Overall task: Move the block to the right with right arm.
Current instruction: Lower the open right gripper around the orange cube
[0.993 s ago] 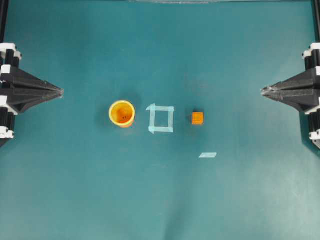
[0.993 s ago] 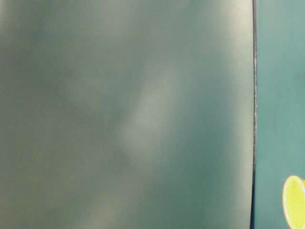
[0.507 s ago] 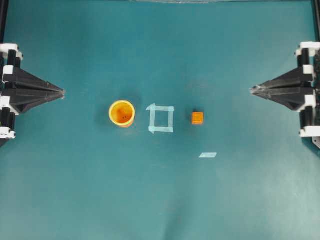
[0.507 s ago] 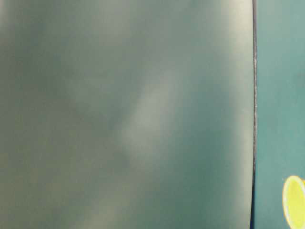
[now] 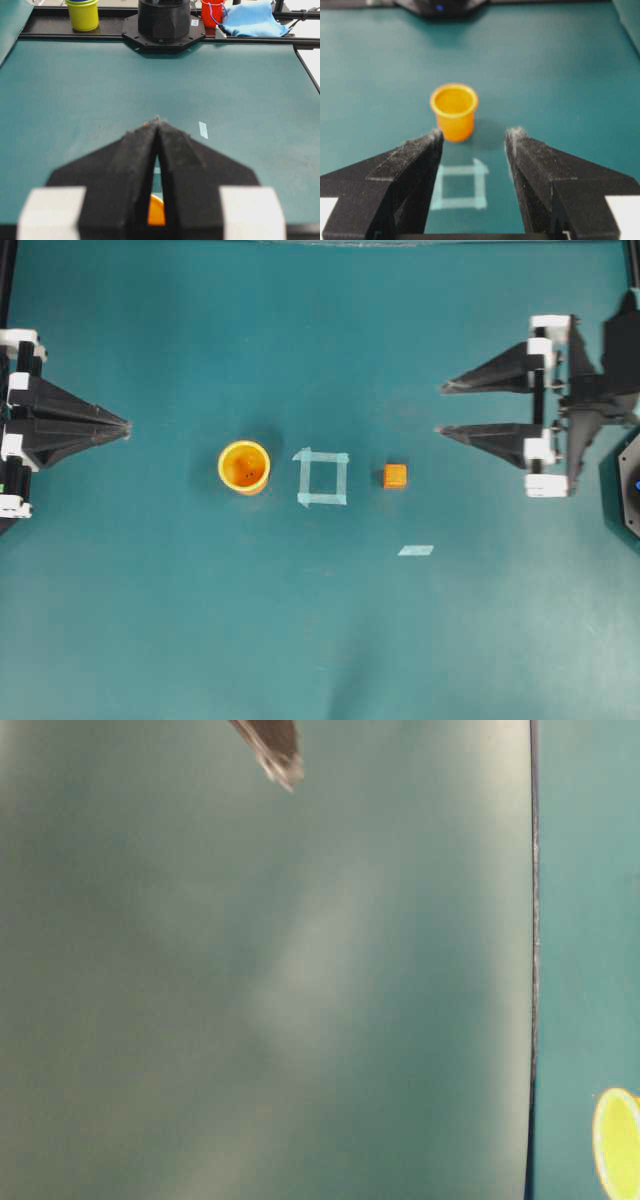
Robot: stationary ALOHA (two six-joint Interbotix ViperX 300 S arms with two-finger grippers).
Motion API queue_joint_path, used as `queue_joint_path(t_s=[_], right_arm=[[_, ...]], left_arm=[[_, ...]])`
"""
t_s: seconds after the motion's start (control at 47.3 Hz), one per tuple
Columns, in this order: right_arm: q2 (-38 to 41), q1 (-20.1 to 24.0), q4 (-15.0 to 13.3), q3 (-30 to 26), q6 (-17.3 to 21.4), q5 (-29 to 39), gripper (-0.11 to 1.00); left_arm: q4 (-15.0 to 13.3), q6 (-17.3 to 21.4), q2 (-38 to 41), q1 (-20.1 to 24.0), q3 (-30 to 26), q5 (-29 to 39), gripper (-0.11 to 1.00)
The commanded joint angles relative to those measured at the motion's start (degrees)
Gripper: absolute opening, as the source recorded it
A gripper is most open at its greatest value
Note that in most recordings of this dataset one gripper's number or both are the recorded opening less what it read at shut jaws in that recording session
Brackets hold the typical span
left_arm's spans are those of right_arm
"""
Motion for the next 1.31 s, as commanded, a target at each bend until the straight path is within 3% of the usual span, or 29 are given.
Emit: queue_joint_path(t_s=[0.0,0.296,0.718,1.289], right_arm=[[3.34,-0.35,0.18,-2.46,0.00,-0.26,0.58],[15.38,-0.44,-0.09,-6.59,-0.44,1.76,0.59],[27.86,3.43,0.00,-6.33,0.00,1.41,0.59],[32.61,3.52,0.00,-5.36,-0.09,1.76,0.59]], left_arm=[[0.09,-0.09,0.35,0.09,-1.49,-0.26,0.00],[0.09,-0.09,0.44,0.00,-1.49,0.00,0.00],[0.09,-0.09,0.35,0.00,-1.49,1.58,0.00],[0.09,-0.09,0.35,0.00,-1.58,1.76,0.00]])
